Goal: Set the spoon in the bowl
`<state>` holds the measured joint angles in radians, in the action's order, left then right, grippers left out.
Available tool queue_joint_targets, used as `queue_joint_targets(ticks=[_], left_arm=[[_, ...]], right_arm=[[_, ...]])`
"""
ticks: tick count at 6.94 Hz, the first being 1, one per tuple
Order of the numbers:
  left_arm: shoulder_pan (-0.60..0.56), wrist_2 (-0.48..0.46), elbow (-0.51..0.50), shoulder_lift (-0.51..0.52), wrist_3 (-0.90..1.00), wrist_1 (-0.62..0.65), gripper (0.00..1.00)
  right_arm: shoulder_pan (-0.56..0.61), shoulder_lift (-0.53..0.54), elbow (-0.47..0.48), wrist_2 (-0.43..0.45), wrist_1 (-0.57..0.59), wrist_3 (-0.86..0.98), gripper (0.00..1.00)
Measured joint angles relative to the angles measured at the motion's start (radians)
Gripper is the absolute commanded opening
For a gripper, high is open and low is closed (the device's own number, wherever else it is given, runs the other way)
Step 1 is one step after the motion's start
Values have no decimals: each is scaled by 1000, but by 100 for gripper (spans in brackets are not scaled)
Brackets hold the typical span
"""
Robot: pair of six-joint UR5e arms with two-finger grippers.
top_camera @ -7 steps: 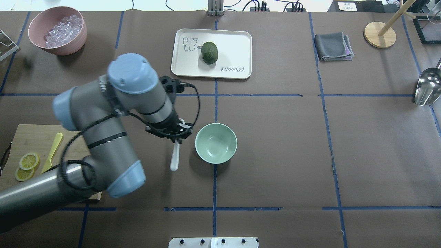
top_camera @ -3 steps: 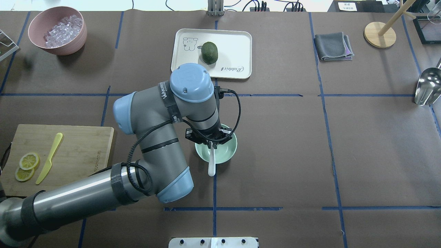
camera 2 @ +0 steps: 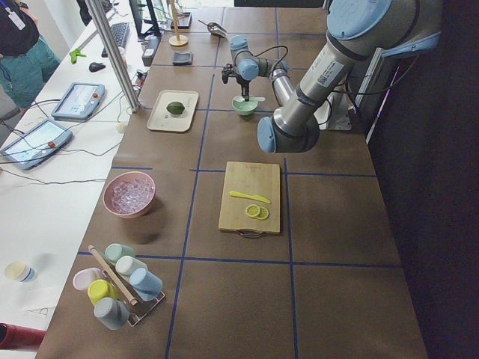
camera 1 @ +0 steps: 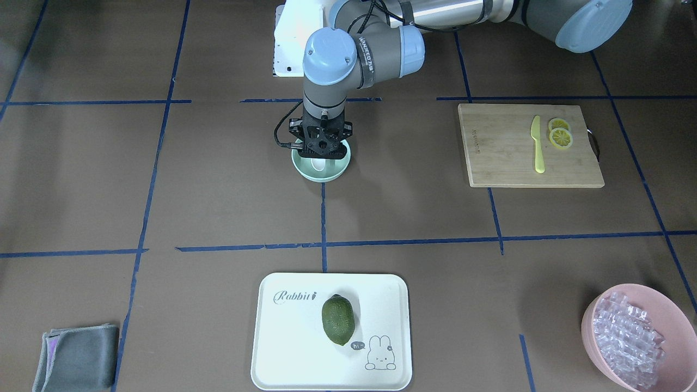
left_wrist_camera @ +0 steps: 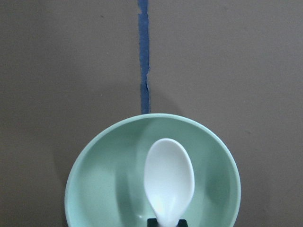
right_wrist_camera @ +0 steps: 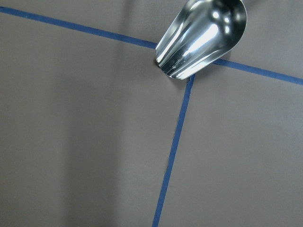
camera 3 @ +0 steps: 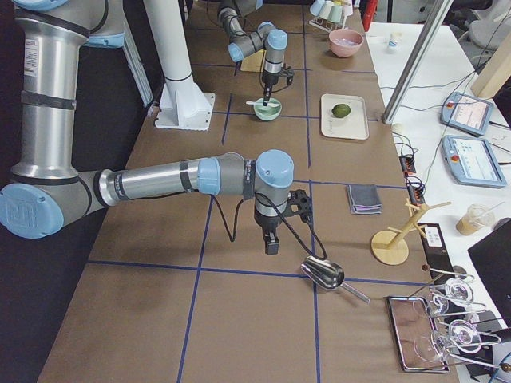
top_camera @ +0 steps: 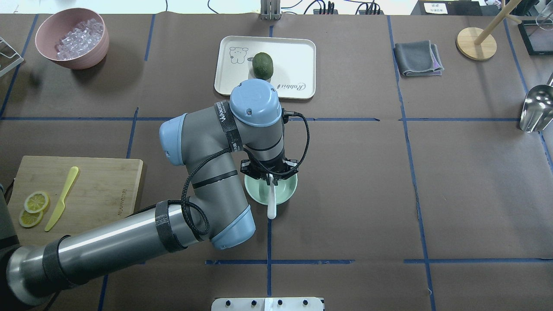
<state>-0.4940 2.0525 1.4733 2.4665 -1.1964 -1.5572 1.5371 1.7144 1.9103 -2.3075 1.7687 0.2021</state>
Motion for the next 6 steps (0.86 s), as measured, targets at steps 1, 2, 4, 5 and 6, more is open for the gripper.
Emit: queue_joint_targets(ticks=[1, 2, 4, 5, 6], left_arm=[[0, 0, -1, 1, 0, -1, 100], [-1, 2, 1, 1, -1, 0, 100], [-13, 7, 11, -5, 6, 9, 100], [-31, 9, 27, -32, 17, 12, 100], [-58, 10, 73, -91, 61, 21, 100]], right_arm=[[0, 0, 0, 0, 0, 0, 100], [0, 1, 0, 0, 0, 0, 100], [0, 11, 1, -10, 0, 2, 100], [0, 17, 4, -12, 0, 3, 100], [0, 23, 7, -11, 0, 2, 100]])
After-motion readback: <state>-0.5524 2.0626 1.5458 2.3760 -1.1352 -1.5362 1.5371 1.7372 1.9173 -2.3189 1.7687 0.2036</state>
